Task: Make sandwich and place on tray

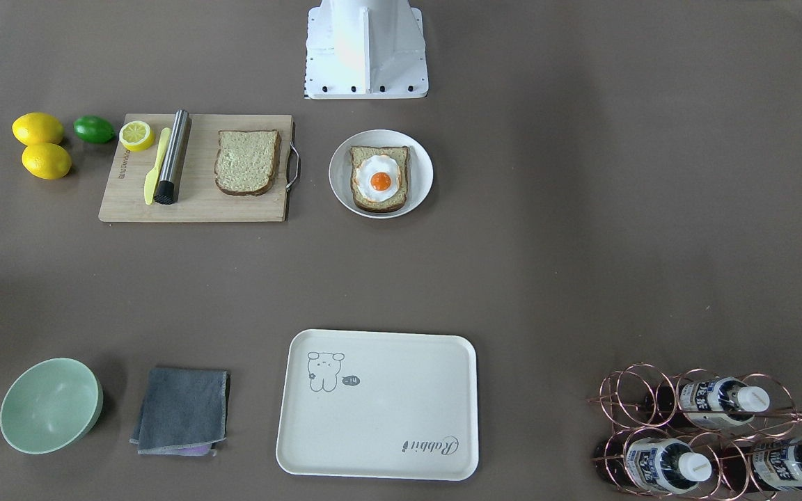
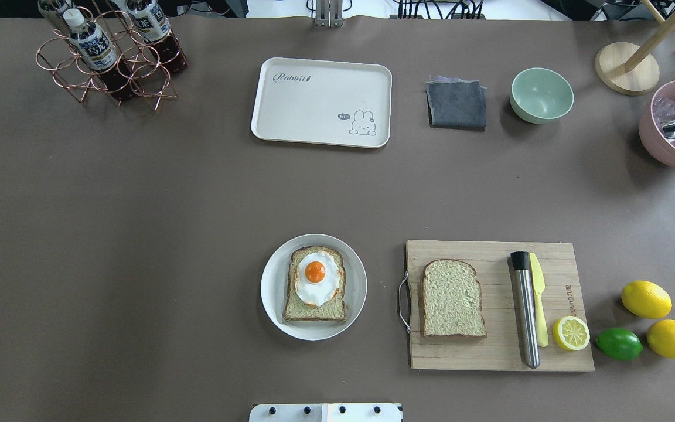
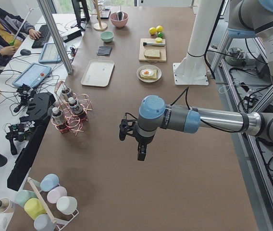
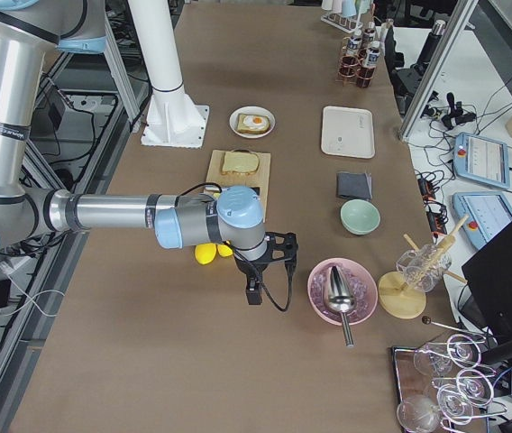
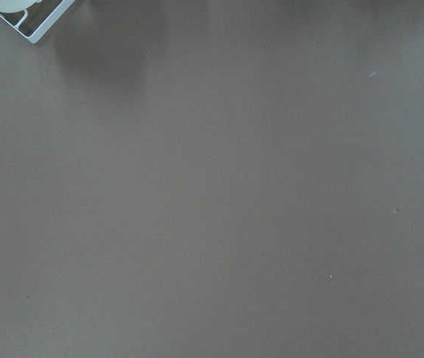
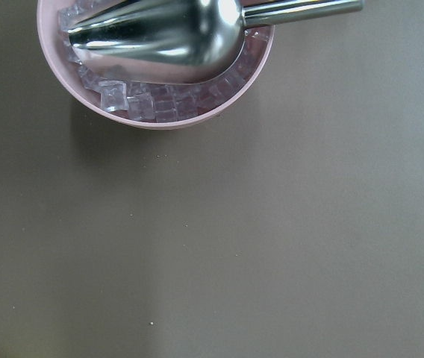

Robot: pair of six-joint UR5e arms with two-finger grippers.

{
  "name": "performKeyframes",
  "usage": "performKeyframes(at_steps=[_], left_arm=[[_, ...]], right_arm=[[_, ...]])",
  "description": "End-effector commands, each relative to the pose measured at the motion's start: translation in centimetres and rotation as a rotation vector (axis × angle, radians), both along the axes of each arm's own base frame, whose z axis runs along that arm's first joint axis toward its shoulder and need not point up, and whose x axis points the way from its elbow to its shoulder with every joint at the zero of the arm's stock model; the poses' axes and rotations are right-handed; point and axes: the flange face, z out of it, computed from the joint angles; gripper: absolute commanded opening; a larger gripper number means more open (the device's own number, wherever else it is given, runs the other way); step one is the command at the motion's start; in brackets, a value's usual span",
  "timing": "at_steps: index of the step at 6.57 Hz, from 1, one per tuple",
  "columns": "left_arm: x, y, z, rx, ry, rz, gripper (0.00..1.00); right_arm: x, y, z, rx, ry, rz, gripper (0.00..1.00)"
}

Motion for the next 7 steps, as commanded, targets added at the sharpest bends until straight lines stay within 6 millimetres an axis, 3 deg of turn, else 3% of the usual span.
performKeyframes(at_steps=[1, 7], left_arm=[[-0.02, 0.06, -0.85, 0.018, -0.004, 0.0, 0.98], [0.25, 0.18, -0.71, 0.016, -0.004, 0.009, 0.98]], right_arm=[[0.01, -0.01, -0.01, 0.0, 0.0, 0.0, 1.0], [-0.95, -0.07, -0.67, 0.001, -0.052, -0.018, 1.0]])
